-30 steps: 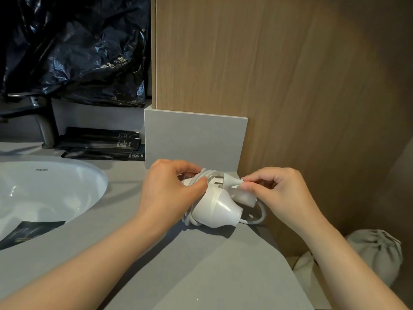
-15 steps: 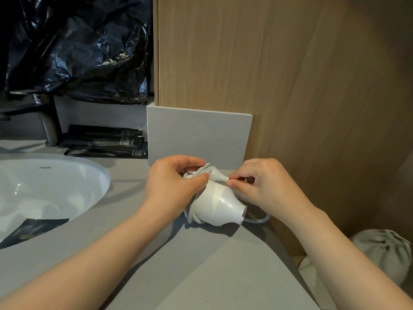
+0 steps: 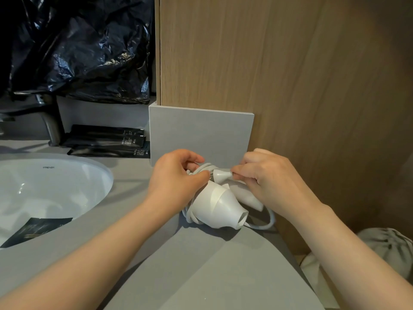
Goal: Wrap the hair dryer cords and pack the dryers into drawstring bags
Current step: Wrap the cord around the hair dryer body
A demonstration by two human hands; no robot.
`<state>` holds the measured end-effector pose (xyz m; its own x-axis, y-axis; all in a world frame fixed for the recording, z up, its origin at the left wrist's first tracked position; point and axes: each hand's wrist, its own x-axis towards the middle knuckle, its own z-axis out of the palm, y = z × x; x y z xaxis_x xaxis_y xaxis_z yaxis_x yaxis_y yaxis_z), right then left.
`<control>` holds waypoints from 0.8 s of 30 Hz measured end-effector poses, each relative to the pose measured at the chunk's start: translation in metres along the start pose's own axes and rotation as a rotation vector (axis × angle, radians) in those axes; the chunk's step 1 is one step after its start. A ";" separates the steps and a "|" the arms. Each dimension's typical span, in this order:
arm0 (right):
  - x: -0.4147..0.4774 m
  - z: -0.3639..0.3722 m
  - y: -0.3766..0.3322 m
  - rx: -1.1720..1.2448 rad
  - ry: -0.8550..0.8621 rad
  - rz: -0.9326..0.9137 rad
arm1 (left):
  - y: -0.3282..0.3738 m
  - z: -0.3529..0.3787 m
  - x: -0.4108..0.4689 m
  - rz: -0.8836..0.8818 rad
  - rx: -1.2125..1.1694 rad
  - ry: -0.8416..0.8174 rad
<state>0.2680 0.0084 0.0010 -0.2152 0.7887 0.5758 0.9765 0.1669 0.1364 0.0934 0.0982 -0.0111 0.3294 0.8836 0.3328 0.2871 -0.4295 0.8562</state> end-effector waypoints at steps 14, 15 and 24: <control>0.006 0.010 -0.014 -0.090 -0.041 0.030 | 0.005 -0.010 0.006 -0.207 -0.225 -0.058; 0.005 0.009 -0.011 -0.079 -0.021 0.021 | 0.006 -0.011 0.007 -0.191 -0.183 -0.082; 0.006 0.000 -0.012 -0.091 0.054 0.002 | 0.008 -0.017 0.010 -0.048 0.063 -0.141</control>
<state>0.2551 0.0111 0.0026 -0.2158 0.7558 0.6182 0.9724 0.1086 0.2067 0.0835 0.1067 0.0053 0.4356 0.8703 0.2299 0.3597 -0.4024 0.8418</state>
